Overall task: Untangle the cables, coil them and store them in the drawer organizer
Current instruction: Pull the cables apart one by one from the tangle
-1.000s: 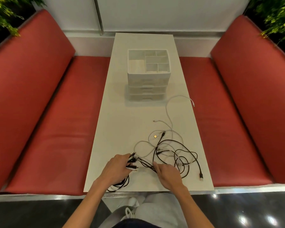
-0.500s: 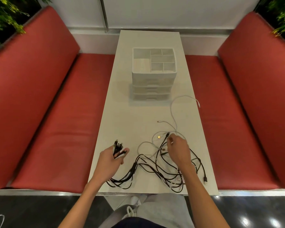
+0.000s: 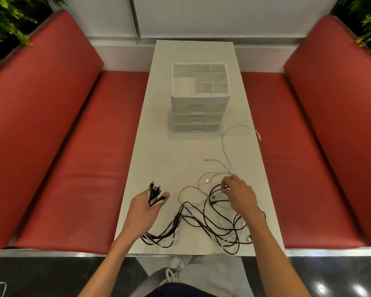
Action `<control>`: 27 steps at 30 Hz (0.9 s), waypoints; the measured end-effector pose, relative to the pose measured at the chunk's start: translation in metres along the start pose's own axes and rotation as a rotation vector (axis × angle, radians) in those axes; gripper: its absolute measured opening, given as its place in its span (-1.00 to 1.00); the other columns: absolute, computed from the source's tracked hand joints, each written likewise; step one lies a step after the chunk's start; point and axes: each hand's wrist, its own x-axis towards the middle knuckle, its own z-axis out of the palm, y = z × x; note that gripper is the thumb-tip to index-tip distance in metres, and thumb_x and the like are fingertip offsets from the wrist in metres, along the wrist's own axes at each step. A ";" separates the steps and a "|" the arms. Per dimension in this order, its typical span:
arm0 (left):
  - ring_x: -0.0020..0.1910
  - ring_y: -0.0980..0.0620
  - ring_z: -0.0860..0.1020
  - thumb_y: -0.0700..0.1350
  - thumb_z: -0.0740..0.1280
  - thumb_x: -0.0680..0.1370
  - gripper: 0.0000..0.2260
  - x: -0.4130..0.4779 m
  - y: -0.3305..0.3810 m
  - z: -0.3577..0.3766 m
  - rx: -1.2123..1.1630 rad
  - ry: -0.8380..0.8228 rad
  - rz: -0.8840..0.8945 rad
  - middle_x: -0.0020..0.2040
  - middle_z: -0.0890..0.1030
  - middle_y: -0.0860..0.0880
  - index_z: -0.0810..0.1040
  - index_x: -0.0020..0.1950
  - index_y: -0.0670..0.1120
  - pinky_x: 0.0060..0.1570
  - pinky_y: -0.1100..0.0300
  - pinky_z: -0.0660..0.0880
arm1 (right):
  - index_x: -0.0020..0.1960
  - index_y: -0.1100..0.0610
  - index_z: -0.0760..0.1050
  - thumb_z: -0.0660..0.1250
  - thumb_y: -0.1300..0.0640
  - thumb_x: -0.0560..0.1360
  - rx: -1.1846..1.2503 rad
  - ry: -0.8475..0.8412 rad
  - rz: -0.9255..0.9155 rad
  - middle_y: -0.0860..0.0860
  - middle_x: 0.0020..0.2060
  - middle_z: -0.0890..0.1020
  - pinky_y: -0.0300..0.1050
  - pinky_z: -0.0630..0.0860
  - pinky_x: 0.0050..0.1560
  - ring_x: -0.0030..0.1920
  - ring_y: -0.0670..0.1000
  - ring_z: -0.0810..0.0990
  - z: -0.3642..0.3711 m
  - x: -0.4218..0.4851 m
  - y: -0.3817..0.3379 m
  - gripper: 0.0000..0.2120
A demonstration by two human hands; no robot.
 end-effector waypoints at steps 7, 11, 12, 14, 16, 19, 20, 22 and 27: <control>-0.47 0.11 0.26 0.03 0.44 0.64 -0.56 0.005 0.001 0.008 0.015 -0.031 0.011 -0.51 0.30 0.16 0.30 -0.30 -0.04 -0.42 0.27 0.22 | 0.04 -0.15 0.41 0.31 0.03 0.70 0.124 -0.113 0.063 -0.16 -0.03 0.65 0.12 0.56 -0.03 -0.02 0.05 0.59 -0.011 -0.054 0.028 -0.88; -0.44 0.11 0.23 0.06 0.43 0.64 -0.56 0.002 0.000 0.012 0.002 -0.035 0.013 -0.47 0.26 0.15 0.29 -0.29 -0.05 -0.40 0.25 0.20 | 0.05 -0.15 0.42 0.31 0.00 0.70 0.098 -0.056 0.146 -0.13 0.02 0.59 0.12 0.56 0.01 -0.01 0.05 0.56 -0.004 -0.078 0.045 -0.91; -0.43 0.11 0.23 0.06 0.43 0.64 -0.56 0.002 -0.001 0.013 0.000 -0.030 0.012 -0.46 0.26 0.14 0.30 -0.29 -0.05 -0.39 0.25 0.20 | 0.03 -0.17 0.41 0.31 0.00 0.69 0.077 -0.079 0.169 -0.12 0.05 0.56 0.10 0.56 0.01 -0.02 0.03 0.56 0.000 -0.082 0.048 -0.89; -0.42 0.11 0.25 0.06 0.44 0.63 -0.57 0.002 -0.003 0.015 -0.009 -0.023 0.006 -0.44 0.29 0.13 0.32 -0.29 -0.06 -0.38 0.24 0.20 | 0.03 -0.16 0.47 0.33 0.00 0.66 0.058 -0.131 0.209 -0.09 0.14 0.51 0.05 0.53 0.01 -0.04 0.00 0.56 0.007 -0.087 0.049 -0.93; -0.41 0.11 0.25 0.06 0.44 0.63 -0.56 0.001 -0.002 0.017 -0.020 -0.021 0.005 -0.44 0.29 0.12 0.31 -0.29 -0.07 -0.38 0.24 0.19 | 0.12 -0.09 0.58 0.35 0.04 0.63 0.023 -0.148 0.235 -0.09 0.20 0.49 0.01 0.50 0.07 0.03 0.00 0.57 0.009 -0.087 0.046 -0.91; -0.42 0.10 0.23 0.04 0.44 0.63 -0.55 -0.001 0.000 0.016 -0.047 -0.014 -0.007 -0.46 0.28 0.13 0.28 -0.31 -0.03 -0.39 0.25 0.19 | 0.25 -0.04 0.59 0.36 0.16 0.56 -0.011 -0.008 0.207 -0.05 0.24 0.53 0.04 0.47 0.14 0.17 0.06 0.54 0.004 -0.079 0.028 -0.72; -0.43 0.10 0.23 0.03 0.44 0.64 -0.55 -0.002 0.001 0.016 -0.051 -0.013 -0.011 -0.46 0.28 0.14 0.28 -0.31 -0.03 -0.39 0.25 0.19 | 0.25 -0.01 0.59 0.36 0.19 0.56 0.014 0.065 0.182 -0.02 0.23 0.57 0.05 0.49 0.13 0.17 0.08 0.54 0.002 -0.074 0.019 -0.71; -0.42 0.10 0.22 0.04 0.45 0.64 -0.55 -0.003 0.002 0.016 -0.049 -0.011 -0.017 -0.46 0.28 0.13 0.28 -0.31 -0.03 -0.40 0.24 0.17 | 0.21 0.06 0.60 0.36 0.21 0.58 0.089 0.193 0.109 0.03 0.13 0.64 0.06 0.54 0.07 0.10 0.11 0.57 -0.003 -0.060 -0.003 -0.77; -0.40 0.10 0.20 0.06 0.45 0.63 -0.55 -0.003 0.001 0.015 -0.050 -0.002 -0.019 -0.42 0.26 0.10 0.27 -0.29 -0.04 -0.38 0.21 0.13 | 0.02 0.10 0.62 0.21 -0.17 0.70 0.154 0.063 0.062 0.08 -0.09 0.70 0.10 0.55 0.01 0.01 0.18 0.60 0.003 -0.020 -0.076 -0.62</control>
